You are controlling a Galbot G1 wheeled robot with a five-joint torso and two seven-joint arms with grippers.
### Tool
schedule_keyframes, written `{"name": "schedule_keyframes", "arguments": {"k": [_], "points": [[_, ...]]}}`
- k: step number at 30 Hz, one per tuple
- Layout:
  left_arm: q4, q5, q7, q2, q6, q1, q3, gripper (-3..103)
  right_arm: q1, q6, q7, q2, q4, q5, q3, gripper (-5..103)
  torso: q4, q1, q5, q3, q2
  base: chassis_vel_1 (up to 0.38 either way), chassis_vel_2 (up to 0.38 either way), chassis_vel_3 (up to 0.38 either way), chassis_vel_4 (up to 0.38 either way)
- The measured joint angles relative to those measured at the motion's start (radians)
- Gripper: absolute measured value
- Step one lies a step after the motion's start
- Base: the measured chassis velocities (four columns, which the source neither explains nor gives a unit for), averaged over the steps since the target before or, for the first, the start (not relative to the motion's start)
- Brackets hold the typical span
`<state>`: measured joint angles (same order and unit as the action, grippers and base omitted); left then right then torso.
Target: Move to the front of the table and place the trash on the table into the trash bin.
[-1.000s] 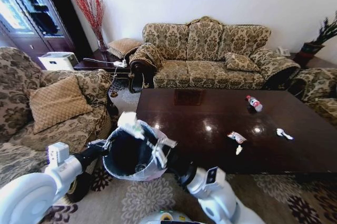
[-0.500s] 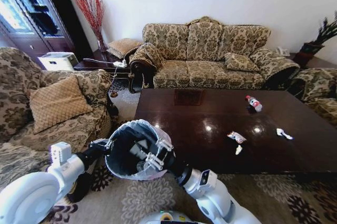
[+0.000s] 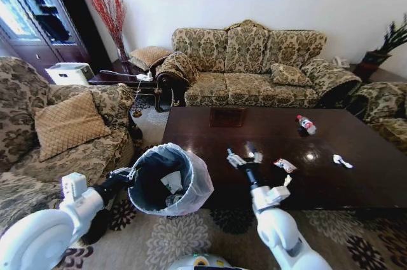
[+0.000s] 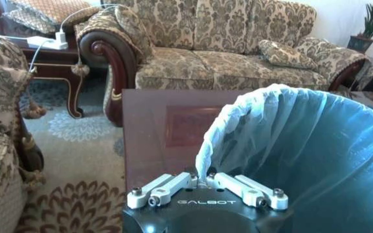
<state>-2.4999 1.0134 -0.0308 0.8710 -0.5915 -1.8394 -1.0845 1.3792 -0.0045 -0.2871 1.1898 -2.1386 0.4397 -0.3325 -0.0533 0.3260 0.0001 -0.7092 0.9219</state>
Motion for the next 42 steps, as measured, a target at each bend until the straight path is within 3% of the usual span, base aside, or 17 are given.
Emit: {"name": "schedule_keyframes", "arguments": {"k": [13, 18, 23, 26, 28, 30, 31, 33, 36, 42], "points": [[0.0, -0.008, 0.005, 0.007, 0.003, 0.007, 0.019, 0, -0.019, -0.01, 0.006, 0.007, 0.181, 0.063, -0.079, 100, -0.0005, 0.0, 0.0001, 0.0, 0.0, -0.209, -0.197, 0.202, 0.2], [0.0, -0.019, 0.008, 0.011, 0.005, 0.006, 0.031, 0, -0.057, -0.039, 0.035, 0.014, 0.304, 0.022, -0.079, 100, -0.0004, 0.0, 0.001, 0.0, 0.0, -0.164, -0.133, 0.134, 0.114], [0.0, -0.027, 0.008, 0.015, 0.006, 0.003, 0.035, 0, -0.097, -0.032, 0.048, 0.025, 0.436, -0.01, -0.075, 100, 0.0, 0.0, -0.0011, 0.0, 0.0, -0.001, 0.008, -0.005, -0.001], [0.0, -0.033, 0.008, 0.016, 0.008, 0.003, 0.041, 0, -0.113, -0.02, 0.059, 0.022, 0.488, -0.015, -0.074, 103, 0.0007, 0.0, -0.0005, 0.0, 0.0, 0.073, 0.055, -0.037, -0.041], [0.0, -0.047, 0.011, 0.017, 0.012, 0.001, 0.049, 0, -0.128, -0.01, 0.074, 0.016, 0.53, -0.002, -0.073, 96, 0.0001, 0.0, -0.0006, 0.0, 0.0, 0.022, 0.03, -0.009, -0.004], [0.0, -0.054, 0.014, 0.017, 0.014, 0.001, 0.052, 0, -0.131, -0.012, 0.079, 0.013, 0.536, 0.012, -0.073, 96, -0.0003, 0.0, -0.0005, 0.0, 0.0, 0.0, 0.0, 0.0, 0.0], [0.0, -0.06, 0.017, 0.018, 0.016, 0.001, 0.056, 0, -0.134, -0.015, 0.084, 0.012, 0.539, 0.023, -0.073, 86, -0.0005, 0.0, 0.0003, 0.0, 0.0, 0.0, 0.0, 0.0, 0.0], [0.0, -0.061, 0.019, 0.019, 0.016, 0.001, 0.058, 0, -0.135, -0.016, 0.085, 0.012, 0.541, 0.025, -0.073, 86, -0.0006, 0.0, 0.0005, 0.0, 0.0, 0.0, 0.0, 0.0, 0.0], [0.0, -0.063, 0.019, 0.02, 0.017, 0.0, 0.059, 0, -0.135, -0.016, 0.085, 0.013, 0.543, 0.029, -0.074, 70, -0.0006, 0.0, -0.0001, 0.0, 0.0, 0.0, 0.0, 0.0, 0.0], [0.0, -0.065, 0.019, 0.021, 0.018, -0.003, 0.056, 0, -0.136, -0.012, 0.085, 0.013, 0.554, 0.034, -0.073, 54, 0.0001, 0.0, -0.0003, 0.0, 0.0, 0.0, 0.0, 0.0, 0.0]]}}
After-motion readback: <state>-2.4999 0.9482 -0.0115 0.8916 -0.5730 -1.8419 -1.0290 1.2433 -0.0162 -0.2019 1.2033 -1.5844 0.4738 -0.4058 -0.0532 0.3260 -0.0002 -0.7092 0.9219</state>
